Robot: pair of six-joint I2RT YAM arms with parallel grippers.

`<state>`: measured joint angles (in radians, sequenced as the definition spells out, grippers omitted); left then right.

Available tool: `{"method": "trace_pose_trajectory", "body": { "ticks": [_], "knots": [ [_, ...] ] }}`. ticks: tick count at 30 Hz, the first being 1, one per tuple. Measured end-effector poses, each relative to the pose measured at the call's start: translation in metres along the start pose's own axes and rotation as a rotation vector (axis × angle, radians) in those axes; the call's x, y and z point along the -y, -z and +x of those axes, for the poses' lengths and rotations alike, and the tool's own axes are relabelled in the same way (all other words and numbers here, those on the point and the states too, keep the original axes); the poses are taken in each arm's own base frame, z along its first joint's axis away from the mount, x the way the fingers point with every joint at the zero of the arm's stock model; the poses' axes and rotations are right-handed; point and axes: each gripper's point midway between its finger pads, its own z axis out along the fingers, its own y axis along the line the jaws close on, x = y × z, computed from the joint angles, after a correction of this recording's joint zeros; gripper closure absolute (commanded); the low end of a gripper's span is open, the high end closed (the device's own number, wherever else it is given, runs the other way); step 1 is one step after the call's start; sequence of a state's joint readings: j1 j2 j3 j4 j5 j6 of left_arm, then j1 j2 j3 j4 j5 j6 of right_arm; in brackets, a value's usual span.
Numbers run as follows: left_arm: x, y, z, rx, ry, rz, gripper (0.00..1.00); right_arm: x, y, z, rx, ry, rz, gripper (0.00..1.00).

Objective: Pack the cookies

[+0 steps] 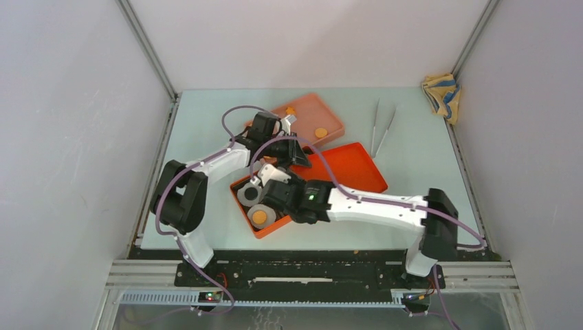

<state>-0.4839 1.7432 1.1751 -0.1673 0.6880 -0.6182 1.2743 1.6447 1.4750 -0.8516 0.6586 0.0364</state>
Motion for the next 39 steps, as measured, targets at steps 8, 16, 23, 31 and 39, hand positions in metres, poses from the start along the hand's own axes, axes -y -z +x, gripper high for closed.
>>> {"method": "trace_pose_trajectory", "body": {
  "ticks": [8, 16, 23, 31, 39],
  "knots": [
    [0.007, 0.006, -0.01, 0.013, -0.043, -0.018, 0.89, -0.017, -0.044, 0.043, -0.161, 0.101, 0.13, 0.48],
    [-0.005, 0.017, -0.016, 0.051, -0.031, -0.098, 0.66, 0.023, -0.052, 0.059, -0.221, 0.034, 0.479, 1.0],
    [0.037, 0.035, -0.042, 0.102, -0.095, -0.044, 0.17, 0.045, -0.034, 0.066, -0.267, -0.007, 0.605, 1.0],
    [0.104, 0.122, -0.155, 0.445, -0.221, -0.033, 0.27, 0.069, -0.016, 0.057, -0.266, -0.059, 0.615, 1.0],
    [0.14, 0.26, -0.152, 0.873, -0.292, -0.195, 0.64, 0.128, 0.045, 0.004, -0.003, -0.61, 0.072, 1.0]
  ]
}}
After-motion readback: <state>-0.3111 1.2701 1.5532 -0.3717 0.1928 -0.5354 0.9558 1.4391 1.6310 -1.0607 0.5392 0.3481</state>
